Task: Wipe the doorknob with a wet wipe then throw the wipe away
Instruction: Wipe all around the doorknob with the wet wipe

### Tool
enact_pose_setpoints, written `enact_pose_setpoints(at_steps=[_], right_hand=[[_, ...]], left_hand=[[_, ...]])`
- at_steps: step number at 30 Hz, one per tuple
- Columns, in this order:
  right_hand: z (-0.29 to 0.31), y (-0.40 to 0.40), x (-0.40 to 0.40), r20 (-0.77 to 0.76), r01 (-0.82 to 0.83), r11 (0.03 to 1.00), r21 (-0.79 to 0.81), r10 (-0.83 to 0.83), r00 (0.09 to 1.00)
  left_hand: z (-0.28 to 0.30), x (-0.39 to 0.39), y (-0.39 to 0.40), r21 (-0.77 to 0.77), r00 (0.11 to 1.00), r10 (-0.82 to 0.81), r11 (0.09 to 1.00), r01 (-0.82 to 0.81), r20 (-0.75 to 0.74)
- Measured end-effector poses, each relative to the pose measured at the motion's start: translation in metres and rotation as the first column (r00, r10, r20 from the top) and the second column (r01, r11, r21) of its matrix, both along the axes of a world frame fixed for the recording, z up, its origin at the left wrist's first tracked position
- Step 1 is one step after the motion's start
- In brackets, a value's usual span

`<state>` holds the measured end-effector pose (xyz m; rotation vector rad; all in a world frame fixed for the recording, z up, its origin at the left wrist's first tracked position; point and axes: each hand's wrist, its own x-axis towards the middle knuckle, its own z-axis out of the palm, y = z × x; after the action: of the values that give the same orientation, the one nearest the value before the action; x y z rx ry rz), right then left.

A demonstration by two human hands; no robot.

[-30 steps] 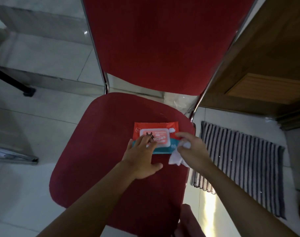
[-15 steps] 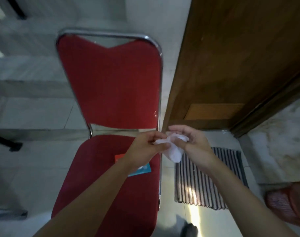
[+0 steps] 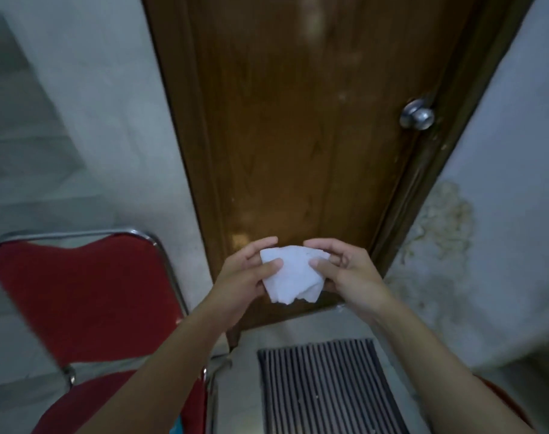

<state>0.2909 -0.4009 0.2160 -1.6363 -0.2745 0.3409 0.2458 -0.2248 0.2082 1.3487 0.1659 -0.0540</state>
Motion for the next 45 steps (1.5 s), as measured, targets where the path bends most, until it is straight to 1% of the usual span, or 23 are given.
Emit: enact_pose_setpoints(at_steps=[3, 5, 7, 10, 12, 14, 16, 18, 21, 24, 26, 28, 29, 30, 31, 33, 34, 36, 38, 41, 42, 44, 45], right_hand=[[0.021, -0.043, 0.027, 0.039, 0.043, 0.999, 0.030, -0.044, 0.998], [0.030, -0.069, 0.043, 0.050, 0.060, 0.998, 0.034, -0.062, 0.997], [0.035, -0.089, 0.057, 0.073, 0.078, 0.997, 0.008, -0.078, 0.994], [0.042, -0.112, 0.076, 0.150, 0.118, 0.990, -0.075, -0.106, 0.983], [0.043, -0.124, 0.089, 0.184, 0.150, 0.986, -0.072, -0.134, 0.974], [0.045, -0.135, 0.104, 0.190, 0.183, 0.983, -0.023, -0.175, 0.966], [0.046, -0.141, 0.116, 0.177, 0.206, 0.978, 0.036, -0.209, 0.962], [0.047, -0.151, 0.132, 0.236, 0.198, 0.980, 0.032, -0.199, 0.951], [0.050, -0.163, 0.160, 0.440, 0.179, 0.981, -0.077, -0.127, 0.889], [0.051, -0.170, 0.191, 0.571, 0.187, 0.963, -0.194, -0.044, 0.820], [0.054, -0.173, 0.214, 0.613, 0.167, 0.942, -0.290, 0.049, 0.789], [0.060, -0.176, 0.237, 0.615, 0.141, 0.906, -0.399, 0.150, 0.774], [0.066, -0.176, 0.249, 0.620, 0.153, 0.893, -0.423, 0.163, 0.768], [0.070, -0.176, 0.259, 0.635, 0.166, 0.899, -0.405, 0.146, 0.759], [0.076, -0.175, 0.269, 0.672, 0.200, 0.916, -0.349, 0.096, 0.734], [0.085, -0.171, 0.290, 0.760, 0.267, 0.933, -0.241, 0.011, 0.650], [0.087, -0.168, 0.300, 0.798, 0.283, 0.931, -0.229, 0.013, 0.603], [0.087, -0.162, 0.323, 0.846, 0.319, 0.912, -0.259, 0.056, 0.530], [0.085, -0.160, 0.342, 0.873, 0.370, 0.892, -0.259, 0.053, 0.484], [0.080, -0.167, 0.363, 0.885, 0.388, 0.897, -0.214, 0.010, 0.466], [0.077, -0.170, 0.368, 0.889, 0.390, 0.897, -0.208, 0.007, 0.458], [0.071, -0.181, 0.378, 0.895, 0.446, 0.876, -0.185, -0.038, 0.445], [0.069, -0.188, 0.386, 0.890, 0.492, 0.856, -0.161, -0.090, 0.447]], left_hand=[[0.018, 0.028, -0.044, -0.010, 0.999, -0.045, 0.999, 0.045, -0.009], [0.025, 0.044, -0.070, 0.018, 1.000, 0.007, 1.000, -0.007, -0.003], [0.031, 0.060, -0.091, 0.084, 0.995, 0.095, 0.992, -0.097, 0.032], [0.039, 0.085, -0.118, 0.200, 0.974, 0.174, 0.959, -0.202, 0.146], [0.045, 0.097, -0.133, 0.303, 0.958, 0.132, 0.930, -0.209, 0.255], [0.052, 0.113, -0.145, 0.336, 0.945, 0.100, 0.919, -0.208, 0.311], [0.058, 0.125, -0.148, 0.309, 0.950, 0.108, 0.930, -0.201, 0.294], [0.062, 0.144, -0.151, 0.272, 0.964, 0.093, 0.949, -0.162, 0.248], [0.071, 0.179, -0.155, 0.147, 0.989, 0.036, 0.987, -0.058, 0.145], [0.079, 0.214, -0.160, 0.039, 0.997, 0.013, 0.999, -0.016, 0.075], [0.084, 0.241, -0.165, 0.001, 0.998, 0.012, 1.000, -0.013, 0.067], [0.091, 0.266, -0.170, -0.020, 0.998, 0.013, 1.000, -0.012, 0.063], [0.094, 0.280, -0.172, -0.016, 0.998, 0.009, 1.000, -0.008, 0.063], [0.097, 0.292, -0.174, -0.005, 0.998, 0.002, 1.000, -0.002, 0.065], [0.100, 0.305, -0.175, 0.001, 0.997, -0.014, 1.000, 0.014, 0.071], [0.108, 0.329, -0.177, -0.006, 0.995, -0.052, 0.999, 0.053, 0.084], [0.111, 0.340, -0.179, -0.019, 0.993, -0.073, 0.997, 0.075, 0.091], [0.117, 0.363, -0.182, -0.054, 0.988, -0.114, 0.991, 0.121, 0.107], [0.120, 0.381, -0.185, -0.090, 0.985, -0.130, 0.986, 0.140, 0.113], [0.119, 0.405, -0.188, -0.114, 0.982, -0.155, 0.979, 0.167, 0.103], [0.118, 0.409, -0.189, -0.093, 0.980, -0.172, 0.979, 0.181, 0.095], [0.116, 0.419, -0.191, 0.004, 0.974, -0.208, 0.978, 0.208, 0.088], [0.115, 0.425, -0.193, 0.069, 0.973, -0.210, 0.976, 0.204, 0.092]])
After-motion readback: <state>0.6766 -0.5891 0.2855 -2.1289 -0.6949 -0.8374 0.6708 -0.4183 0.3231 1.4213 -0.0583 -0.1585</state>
